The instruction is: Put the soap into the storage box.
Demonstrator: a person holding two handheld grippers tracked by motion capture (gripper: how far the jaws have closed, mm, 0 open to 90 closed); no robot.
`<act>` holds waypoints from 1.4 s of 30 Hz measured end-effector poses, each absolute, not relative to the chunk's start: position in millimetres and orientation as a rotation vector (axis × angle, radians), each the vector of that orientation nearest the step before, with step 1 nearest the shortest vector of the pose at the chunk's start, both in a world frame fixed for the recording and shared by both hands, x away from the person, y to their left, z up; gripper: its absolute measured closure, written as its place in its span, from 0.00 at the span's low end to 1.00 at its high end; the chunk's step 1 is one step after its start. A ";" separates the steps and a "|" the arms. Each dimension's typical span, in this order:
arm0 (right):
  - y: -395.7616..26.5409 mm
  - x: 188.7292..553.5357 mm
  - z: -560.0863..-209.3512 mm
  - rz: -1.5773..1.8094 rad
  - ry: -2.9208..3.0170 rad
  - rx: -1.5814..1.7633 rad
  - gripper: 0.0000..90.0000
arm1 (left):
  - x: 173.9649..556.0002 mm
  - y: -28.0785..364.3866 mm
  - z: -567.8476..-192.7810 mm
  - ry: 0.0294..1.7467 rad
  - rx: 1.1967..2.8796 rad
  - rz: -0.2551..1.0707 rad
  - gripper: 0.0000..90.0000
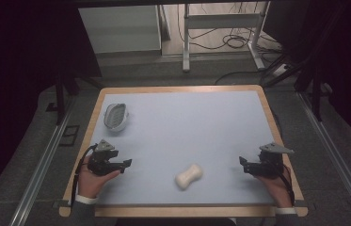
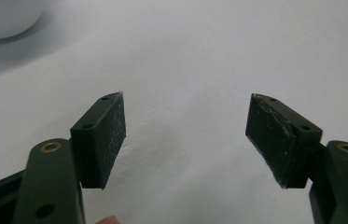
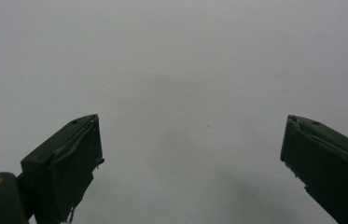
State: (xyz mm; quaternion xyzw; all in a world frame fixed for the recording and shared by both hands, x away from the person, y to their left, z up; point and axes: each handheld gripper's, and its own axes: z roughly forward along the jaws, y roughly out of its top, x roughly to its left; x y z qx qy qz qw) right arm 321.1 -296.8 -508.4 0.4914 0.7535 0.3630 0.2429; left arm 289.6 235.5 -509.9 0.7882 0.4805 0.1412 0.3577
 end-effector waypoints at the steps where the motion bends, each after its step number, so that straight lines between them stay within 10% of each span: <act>1: -296.9 321.4 -508.0 0.995 2.063 1.343 0.06 | 289.4 235.5 -509.9 1.239 2.034 0.365 0.32; 42: -304.7 322.5 -509.8 0.946 2.089 1.335 0.07 | 273.7 221.6 -474.8 1.198 2.085 0.401 0.30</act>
